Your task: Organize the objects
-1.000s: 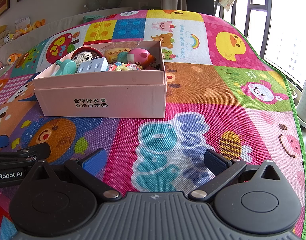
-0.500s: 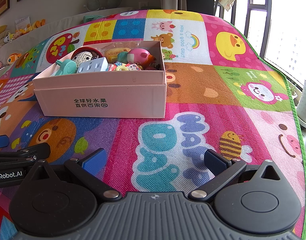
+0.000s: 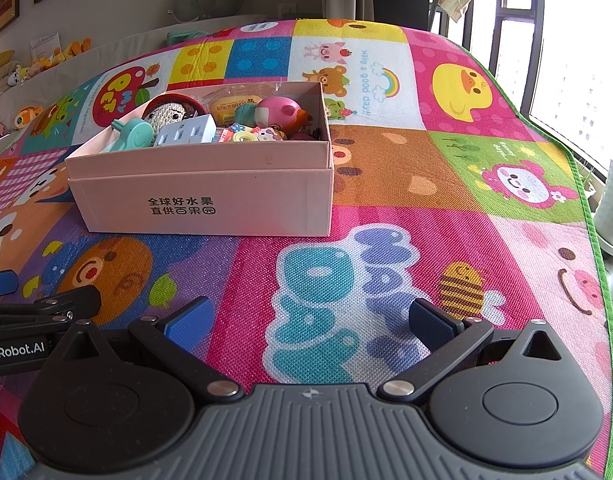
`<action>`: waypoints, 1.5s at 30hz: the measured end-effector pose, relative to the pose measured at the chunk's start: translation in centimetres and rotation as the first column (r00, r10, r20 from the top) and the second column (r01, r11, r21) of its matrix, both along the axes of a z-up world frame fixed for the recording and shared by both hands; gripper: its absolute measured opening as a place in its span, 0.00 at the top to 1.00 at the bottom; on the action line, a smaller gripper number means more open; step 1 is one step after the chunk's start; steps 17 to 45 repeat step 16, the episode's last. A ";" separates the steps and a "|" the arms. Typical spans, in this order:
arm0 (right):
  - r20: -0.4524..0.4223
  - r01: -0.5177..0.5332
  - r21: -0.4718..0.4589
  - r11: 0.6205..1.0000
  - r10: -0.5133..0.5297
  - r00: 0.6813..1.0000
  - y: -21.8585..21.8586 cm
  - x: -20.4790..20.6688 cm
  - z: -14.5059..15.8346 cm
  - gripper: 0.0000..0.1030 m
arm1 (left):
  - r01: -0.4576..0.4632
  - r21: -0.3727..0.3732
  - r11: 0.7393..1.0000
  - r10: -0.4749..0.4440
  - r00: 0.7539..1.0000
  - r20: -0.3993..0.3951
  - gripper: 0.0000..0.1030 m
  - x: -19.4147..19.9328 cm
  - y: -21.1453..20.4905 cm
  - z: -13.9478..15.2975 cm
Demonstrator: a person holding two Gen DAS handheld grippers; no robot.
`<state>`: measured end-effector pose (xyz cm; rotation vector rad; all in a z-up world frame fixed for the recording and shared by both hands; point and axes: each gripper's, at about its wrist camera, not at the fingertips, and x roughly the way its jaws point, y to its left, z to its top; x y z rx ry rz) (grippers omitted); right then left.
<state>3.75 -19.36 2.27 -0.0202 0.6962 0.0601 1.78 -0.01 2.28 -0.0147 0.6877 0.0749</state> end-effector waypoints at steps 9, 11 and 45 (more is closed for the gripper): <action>0.000 0.000 0.000 1.000 0.000 1.000 0.0 0.0 0.0 0.00 | 0.000 0.001 1.000 0.000 1.000 0.000 0.01 0.0 0.0 0.0; 0.000 0.000 0.000 1.000 0.000 1.000 0.0 0.0 0.0 0.00 | 0.000 0.001 1.000 0.000 1.000 0.000 0.01 0.0 0.0 0.0; 0.000 0.000 0.000 1.000 0.000 1.000 0.0 0.0 0.0 0.00 | 0.000 0.002 1.000 0.000 1.000 0.000 0.01 0.0 0.0 0.0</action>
